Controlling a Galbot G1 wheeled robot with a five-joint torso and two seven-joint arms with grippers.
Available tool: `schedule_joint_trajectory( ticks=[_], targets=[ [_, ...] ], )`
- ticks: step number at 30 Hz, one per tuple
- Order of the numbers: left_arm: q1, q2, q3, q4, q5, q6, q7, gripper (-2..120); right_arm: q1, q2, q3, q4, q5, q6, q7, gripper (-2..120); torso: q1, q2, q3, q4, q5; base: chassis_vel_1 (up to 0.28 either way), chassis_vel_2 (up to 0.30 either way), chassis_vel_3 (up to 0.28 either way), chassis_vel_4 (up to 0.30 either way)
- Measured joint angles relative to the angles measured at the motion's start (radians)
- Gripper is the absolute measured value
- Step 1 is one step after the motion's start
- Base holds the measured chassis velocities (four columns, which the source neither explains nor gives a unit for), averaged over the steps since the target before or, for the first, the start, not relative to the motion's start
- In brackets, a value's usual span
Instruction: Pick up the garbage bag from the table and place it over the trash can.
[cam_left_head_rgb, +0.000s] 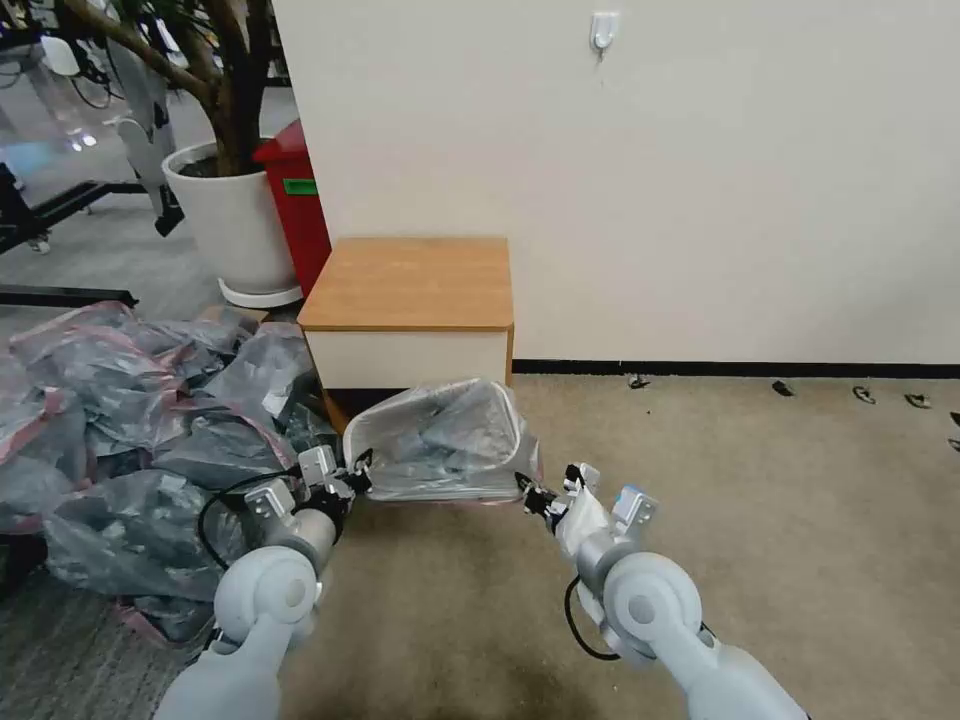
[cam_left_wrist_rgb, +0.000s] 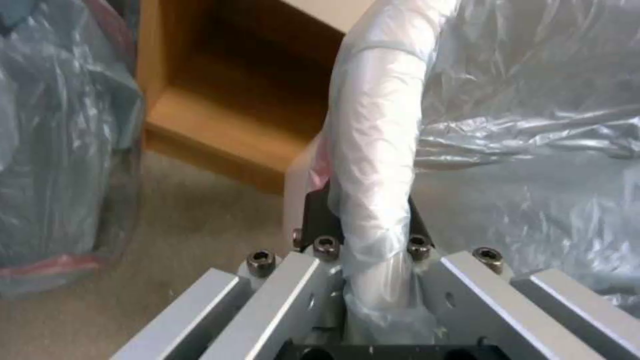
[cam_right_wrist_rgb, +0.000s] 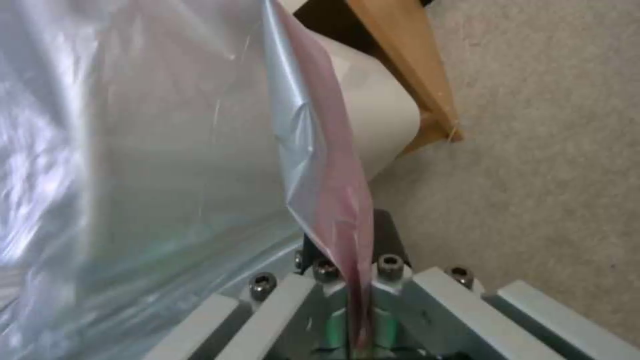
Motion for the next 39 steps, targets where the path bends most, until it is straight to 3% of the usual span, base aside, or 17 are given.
schedule_joint_trajectory(
  ticks=[7, 14, 18, 21, 29, 36, 39],
  targets=[
    [0.016, 0.012, -0.002, -0.008, -0.012, 0.019, 0.001, 2, -0.006, -0.015, -0.01, -0.008, -0.078, 0.013, -0.003, 17, 0.0, 0.0, 0.0, 0.0001, 0.0, 0.0, 0.0, 0.0, 0.0],
    [-0.011, 0.041, -0.001, 0.016, -0.015, 0.01, 0.028, 2, -0.03, -0.061, -0.074, -0.008, -0.272, 0.079, -0.06, 45, 0.0, 0.0, 0.0, 0.0, -0.0001, 0.0, 0.0, 0.0, 0.0],
    [-0.025, 0.054, -0.001, 0.029, -0.023, 0.004, 0.036, 2, -0.038, -0.073, -0.084, -0.014, -0.313, 0.097, -0.08, 55, 0.0, 0.0, 0.0, 0.0, 0.0, 0.0, 0.0, 0.0, 0.0],
    [-0.042, 0.083, -0.001, 0.047, -0.037, -0.005, 0.048, 2, -0.042, -0.086, -0.084, -0.017, -0.331, 0.117, -0.096, 70, 0.0, 0.0, 0.0, 0.0001, 0.0, 0.0, 0.0, 0.0, 0.0],
    [-0.076, 0.159, -0.001, 0.093, -0.07, -0.021, 0.107, 2, -0.059, -0.142, -0.074, -0.008, -0.337, 0.174, -0.236, 98, 0.0, 0.0, 0.0, 0.0, 0.0, 0.0, 0.0, 0.0, 0.0],
    [-0.082, 0.199, -0.012, 0.142, -0.074, -0.055, 0.207, 2, -0.032, -0.18, -0.043, 0.001, -0.205, 0.177, -0.315, 100, 0.0, 0.0, 0.0, 0.0001, 0.0, 0.0, 0.0, 0.0, 0.0],
    [-0.075, 0.219, -0.024, 0.17, -0.068, -0.09, 0.3, 2, -0.01, -0.209, -0.023, -0.012, -0.093, 0.161, -0.419, 99, 0.0, 0.0, 0.0, 0.0, -0.0001, 0.0, 0.0, 0.0, 0.0]
  ],
)
